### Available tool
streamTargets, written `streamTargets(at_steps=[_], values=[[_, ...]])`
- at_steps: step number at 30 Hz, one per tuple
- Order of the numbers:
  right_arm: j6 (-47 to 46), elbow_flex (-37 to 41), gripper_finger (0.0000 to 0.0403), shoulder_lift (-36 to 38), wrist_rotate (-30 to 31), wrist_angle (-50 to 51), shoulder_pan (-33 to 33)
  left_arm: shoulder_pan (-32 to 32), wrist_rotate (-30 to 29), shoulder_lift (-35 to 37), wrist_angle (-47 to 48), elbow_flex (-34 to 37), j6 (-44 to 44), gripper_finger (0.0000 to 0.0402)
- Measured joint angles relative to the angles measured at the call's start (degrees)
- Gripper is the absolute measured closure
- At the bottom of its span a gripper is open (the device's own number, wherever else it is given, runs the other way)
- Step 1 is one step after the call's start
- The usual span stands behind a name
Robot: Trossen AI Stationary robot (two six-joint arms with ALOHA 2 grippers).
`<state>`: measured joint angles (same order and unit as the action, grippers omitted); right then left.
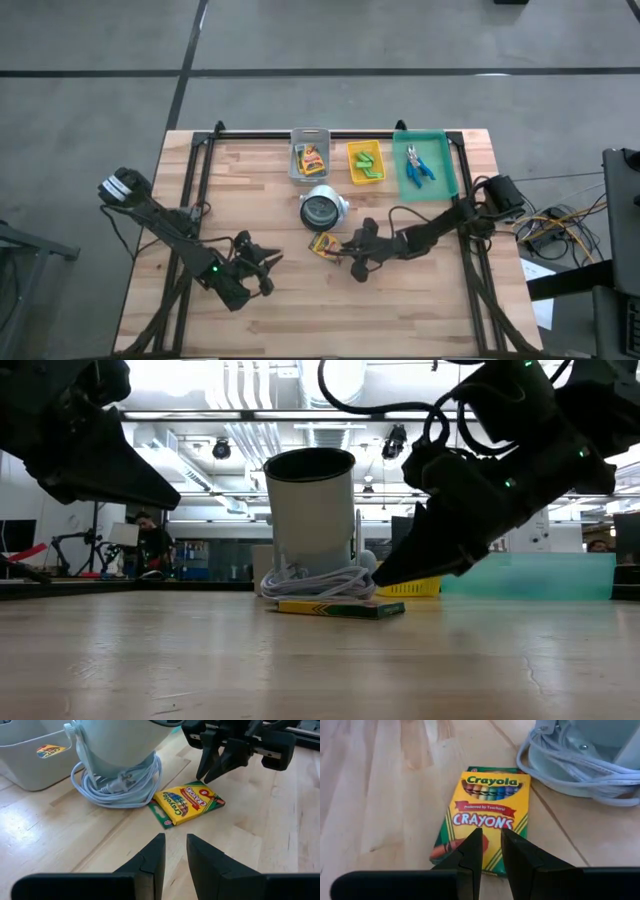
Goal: Pick & Place School Supplies
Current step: Put the pack of crayon into the gray bin
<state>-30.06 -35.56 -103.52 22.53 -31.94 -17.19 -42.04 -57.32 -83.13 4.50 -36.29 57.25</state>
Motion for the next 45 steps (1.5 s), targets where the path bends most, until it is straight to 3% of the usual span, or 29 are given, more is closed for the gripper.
streamTargets(at_steps=[17, 28, 39, 45], values=[[-4.3, -0.3, 0.0335, -3.6, -0.4, -0.6, 0.0, 0.0, 0.0, 0.0, 0.0, 0.0, -0.1, 0.0319], [-3.3, -1.5, 0.0335, -3.6, -13.6, -0.5, -0.7, 0.1, 0.0, 0.0, 0.0, 0.0, 4.4, 0.0319], [-3.3, -3.8, 0.0335, -3.9, -14.7, 0.7, -4.5, 0.1, 1.3, 0.0, 0.0, 0.0, 7.5, 0.0319], [-9.6, -4.2, 0.0335, -3.9, -14.6, 0.6, -7.2, 0.1, 1.4, 0.0, -0.5, 0.0, 8.1, 0.0319]])
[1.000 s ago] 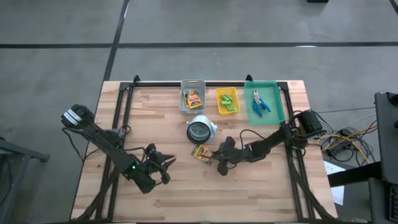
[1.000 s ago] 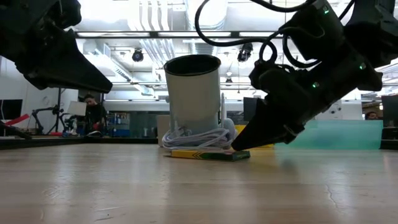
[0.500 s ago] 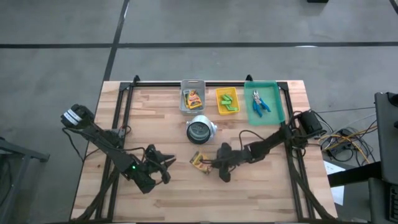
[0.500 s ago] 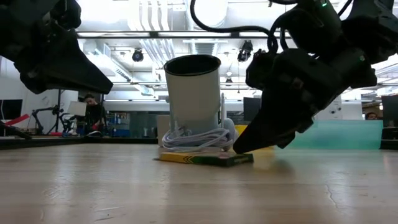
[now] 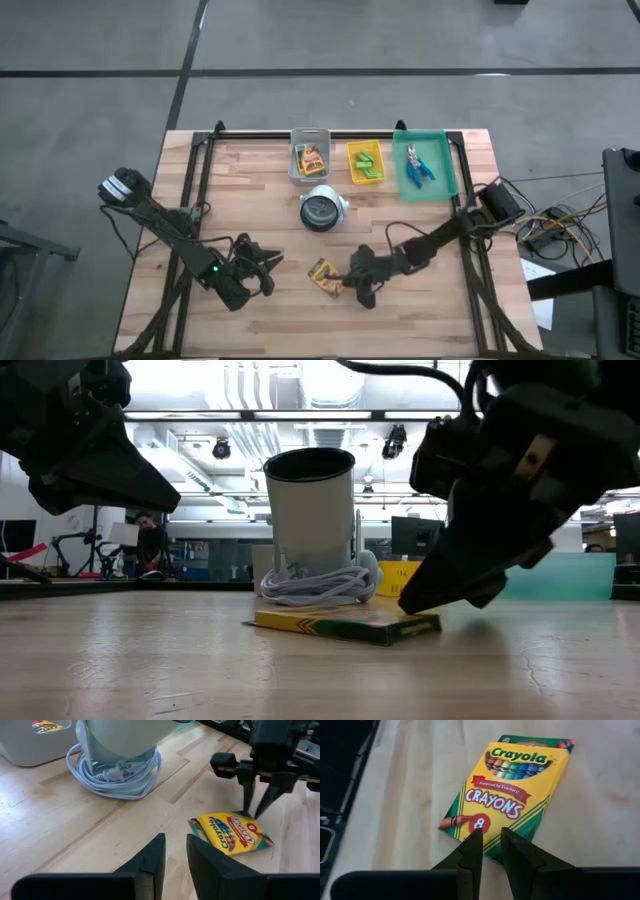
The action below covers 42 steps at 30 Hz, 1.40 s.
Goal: Pick & Place School Supplies
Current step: Put the pack of crayon into the gray bin
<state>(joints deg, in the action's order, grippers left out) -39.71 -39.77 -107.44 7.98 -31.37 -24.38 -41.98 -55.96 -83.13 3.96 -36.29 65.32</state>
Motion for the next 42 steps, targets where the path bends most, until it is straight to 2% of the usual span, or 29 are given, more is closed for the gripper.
streamTargets(at_steps=[8, 11, 15, 18, 21, 24, 27, 31, 38, 42], values=[[-8.0, 0.0, 0.0335, 0.0, 0.8, -0.4, -3.1, 0.0, 0.0, 0.0, -0.1, 0.0, 0.5, 0.0319], [-7.9, 0.0, 0.0335, 0.0, 0.9, -0.6, -4.2, 0.0, 0.0, 0.0, -0.1, 0.0, 0.8, 0.0319], [-4.5, 0.0, 0.0335, 0.0, 0.9, -3.5, -5.2, 0.0, 0.0, 0.0, -0.4, 0.0, 0.9, 0.0319], [1.3, 0.0, 0.0335, 0.0, 0.9, -9.6, -5.4, 0.0, 0.0, 0.0, -1.9, 0.0, 0.9, 0.0319], [7.6, -0.1, 0.0335, 0.1, 0.9, -16.6, -5.4, 0.0, 0.9, 0.0, -6.8, 0.0, 0.9, 0.0319], [10.2, -0.1, 0.0335, 0.5, 0.9, -17.1, -5.3, 0.0, 4.1, 0.0, -13.4, 0.0, 2.0, 0.0319], [10.3, -0.1, 0.0335, 0.8, 1.0, -13.3, -5.2, 0.0, 5.9, 0.0, -17.6, 0.0, 9.6, 0.0319], [10.4, -0.1, 0.0335, 0.8, 1.0, -7.8, -5.0, 0.0, 5.7, 0.0, -18.3, 0.0, 22.5, 0.0319], [13.1, 0.2, 0.0335, 0.8, 1.2, -2.8, -3.2, 0.4, 5.4, -3.6, -18.6, -1.0, 35.6, 0.0319], [15.5, 0.5, 0.0335, 0.9, 1.1, -2.7, -1.5, 0.7, 5.4, -7.9, -19.0, -4.4, 38.1, 0.0319]])
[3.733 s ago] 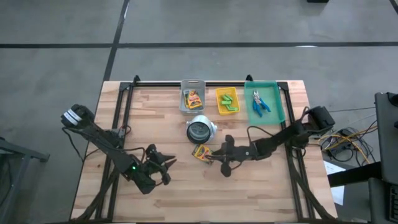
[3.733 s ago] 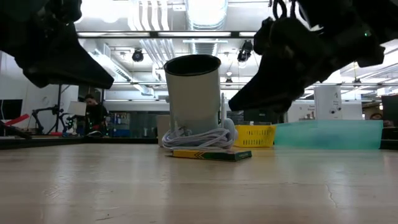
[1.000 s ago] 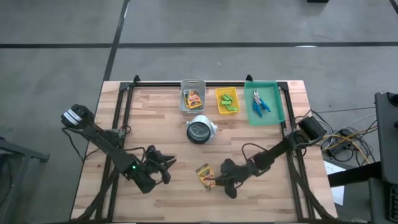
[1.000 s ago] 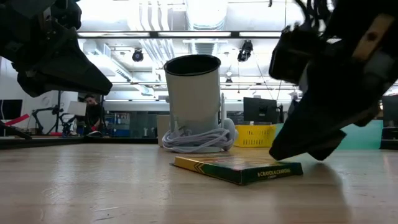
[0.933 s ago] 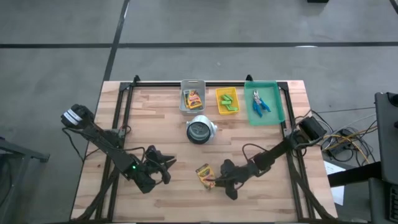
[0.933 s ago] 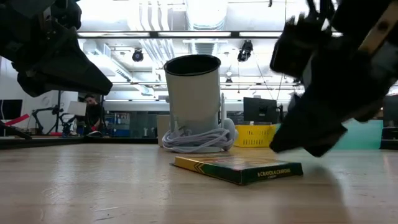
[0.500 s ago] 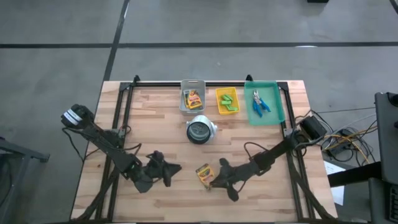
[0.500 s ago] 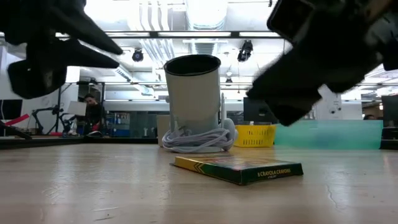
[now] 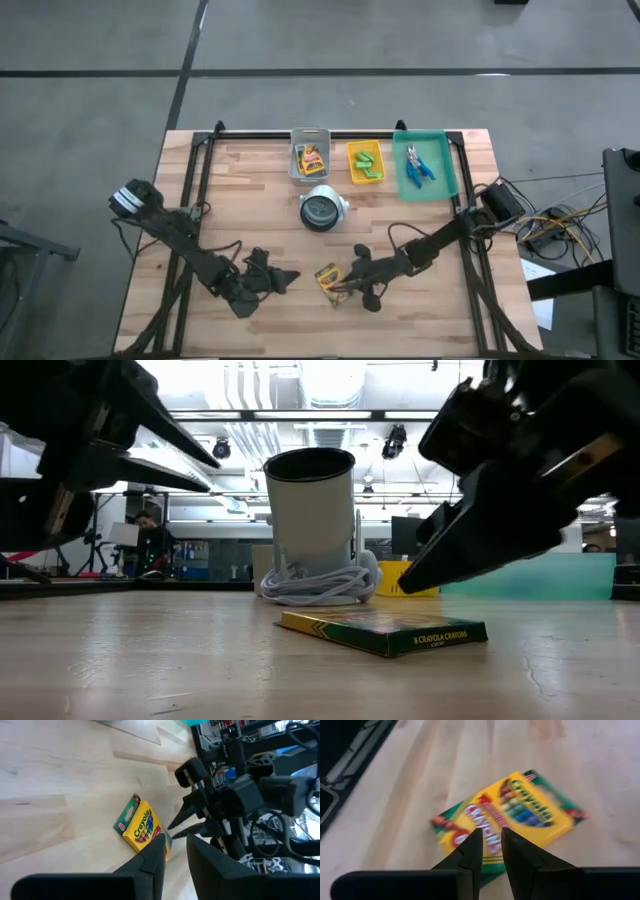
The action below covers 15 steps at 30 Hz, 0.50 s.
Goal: Pick & Place School Supplies
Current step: Put the pack of crayon into the gray bin
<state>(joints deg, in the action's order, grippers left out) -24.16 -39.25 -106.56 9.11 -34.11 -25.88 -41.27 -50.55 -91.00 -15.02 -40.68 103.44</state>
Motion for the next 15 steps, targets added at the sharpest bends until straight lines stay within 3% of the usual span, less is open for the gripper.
streamTargets(at_steps=[5, 15], values=[[1.9, 0.2, 0.0335, 0.5, 0.0, 0.1, 2.3, 1.5, 0.9, -4.6, 0.0, -4.8, 0.1, 0.0319], [4.7, 3.0, 0.0335, 3.8, -0.2, 1.2, 3.0, 5.6, 14.5, -12.5, 0.0, -10.4, 7.4, 0.0319]])
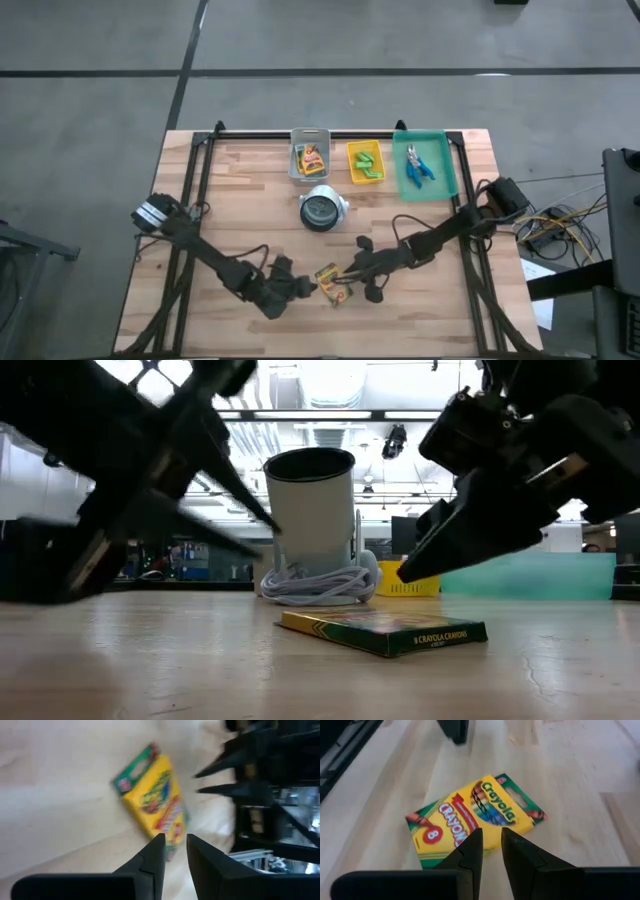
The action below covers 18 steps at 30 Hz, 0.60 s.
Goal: Pick & Place School Supplies
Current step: Put the pack of crayon into the gray bin
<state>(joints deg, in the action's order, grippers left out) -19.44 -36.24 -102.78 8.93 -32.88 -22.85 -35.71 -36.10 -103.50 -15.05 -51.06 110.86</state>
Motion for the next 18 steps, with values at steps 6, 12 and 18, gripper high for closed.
streamTargets(at_steps=[6, 12, 18], values=[[0.2, 0.7, 0.0335, 0.5, -0.5, -0.5, -0.1, 0.9, 3.0, -2.7, -1.3, -0.8, 3.1, 0.0319], [0.2, 0.6, 0.0335, 0.5, -0.6, -0.7, -0.1, 1.5, 1.8, -2.6, -0.7, -0.8, 2.6, 0.0319], [1.7, 0.6, 0.0335, 0.4, -1.8, -1.6, -0.1, 2.4, 2.2, -2.6, -0.4, -1.3, -9.6, 0.0319]])
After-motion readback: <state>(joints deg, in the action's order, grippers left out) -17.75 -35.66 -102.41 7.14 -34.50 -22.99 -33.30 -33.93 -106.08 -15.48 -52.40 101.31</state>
